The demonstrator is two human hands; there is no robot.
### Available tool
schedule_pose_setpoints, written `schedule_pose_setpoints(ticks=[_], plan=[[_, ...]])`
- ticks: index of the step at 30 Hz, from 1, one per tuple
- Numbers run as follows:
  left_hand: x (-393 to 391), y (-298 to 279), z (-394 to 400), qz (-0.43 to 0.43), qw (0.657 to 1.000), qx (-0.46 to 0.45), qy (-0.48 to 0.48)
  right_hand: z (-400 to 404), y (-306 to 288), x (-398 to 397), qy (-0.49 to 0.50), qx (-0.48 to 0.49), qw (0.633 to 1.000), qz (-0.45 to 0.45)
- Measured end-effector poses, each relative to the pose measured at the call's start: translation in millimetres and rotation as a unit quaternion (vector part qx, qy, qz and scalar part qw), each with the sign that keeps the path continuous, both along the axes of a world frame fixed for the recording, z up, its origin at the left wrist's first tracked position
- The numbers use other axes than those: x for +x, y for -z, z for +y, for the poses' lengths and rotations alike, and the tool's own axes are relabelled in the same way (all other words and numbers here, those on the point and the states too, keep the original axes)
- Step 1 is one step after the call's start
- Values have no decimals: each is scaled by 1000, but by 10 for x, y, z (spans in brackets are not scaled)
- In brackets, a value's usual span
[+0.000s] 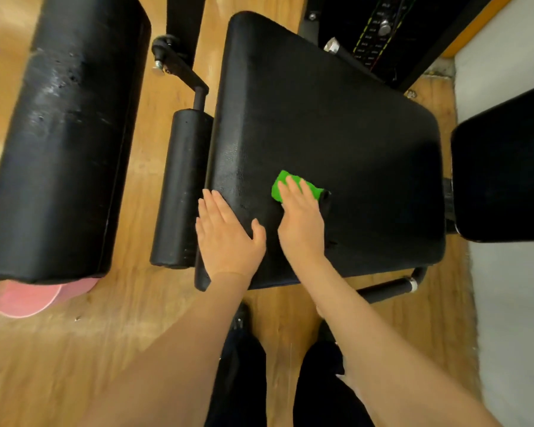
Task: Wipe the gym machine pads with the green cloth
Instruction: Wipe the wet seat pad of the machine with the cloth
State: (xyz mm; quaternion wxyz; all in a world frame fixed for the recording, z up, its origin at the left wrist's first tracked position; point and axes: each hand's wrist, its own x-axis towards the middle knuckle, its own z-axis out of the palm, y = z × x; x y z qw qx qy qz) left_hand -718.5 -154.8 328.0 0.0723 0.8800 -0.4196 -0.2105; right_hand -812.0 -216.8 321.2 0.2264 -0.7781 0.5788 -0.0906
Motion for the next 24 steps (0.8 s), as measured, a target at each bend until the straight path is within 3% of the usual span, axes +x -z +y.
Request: schedule_pose_setpoints(ticks=[6,10,16,24], plan=[[236,-35,260,27,996,24,80,-279,-207,488,-211,-28,977,1],[252,-12,516,91,995,37,-5,-89,-158,713,-306,-56,950,-8],[260,-3,484,108,994,25,-17,258,31,460,-255,-97,959,-72],[128,-119,403,12,998,60,31,136,159,-358,-179,-45,980,-72]])
